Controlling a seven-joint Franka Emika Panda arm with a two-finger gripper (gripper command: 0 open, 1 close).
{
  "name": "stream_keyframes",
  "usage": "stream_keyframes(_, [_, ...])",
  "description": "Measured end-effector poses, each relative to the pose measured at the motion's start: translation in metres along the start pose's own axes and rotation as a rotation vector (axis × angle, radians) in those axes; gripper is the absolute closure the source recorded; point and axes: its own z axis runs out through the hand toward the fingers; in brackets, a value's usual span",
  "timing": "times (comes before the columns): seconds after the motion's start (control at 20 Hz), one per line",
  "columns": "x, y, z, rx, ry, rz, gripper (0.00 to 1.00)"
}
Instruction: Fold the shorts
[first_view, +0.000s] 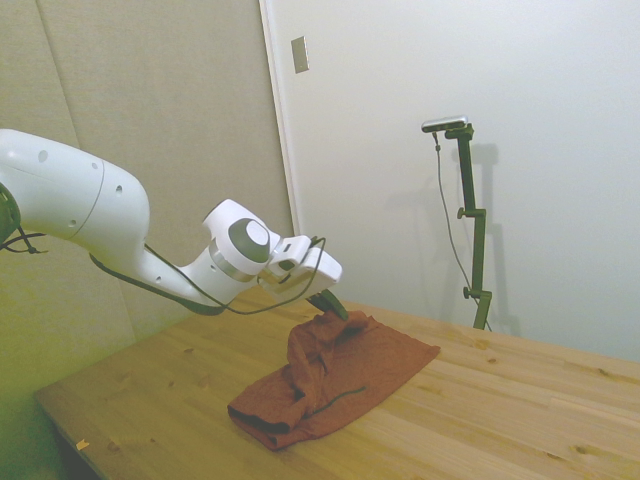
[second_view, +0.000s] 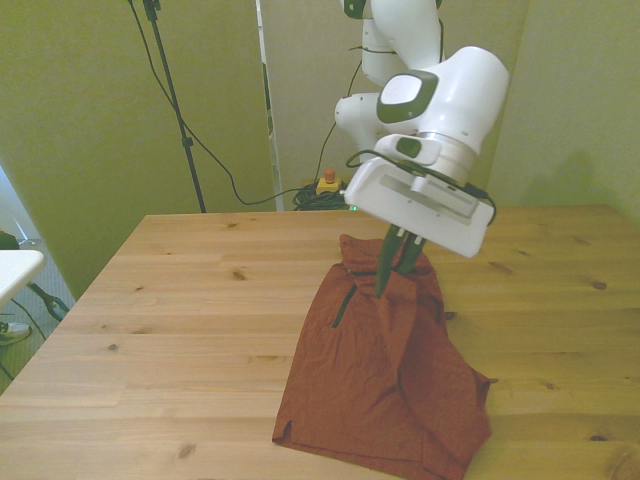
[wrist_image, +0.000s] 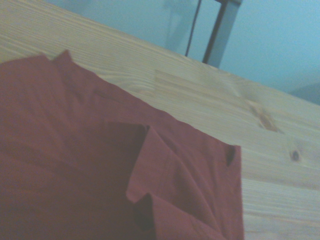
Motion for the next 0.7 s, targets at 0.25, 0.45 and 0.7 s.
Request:
stream_keyframes(0.25, [0.031, 0.048, 0.030, -0.016, -0.022, 0.060, 1.00])
stream_keyframes(0.45, [0.052, 0.081, 0.044, -0.017, -0.039, 0.116, 0.00])
stream_keyframes(0.7, [0.084, 0.126, 0.052, 0.005, -0.048, 0.209, 0.00])
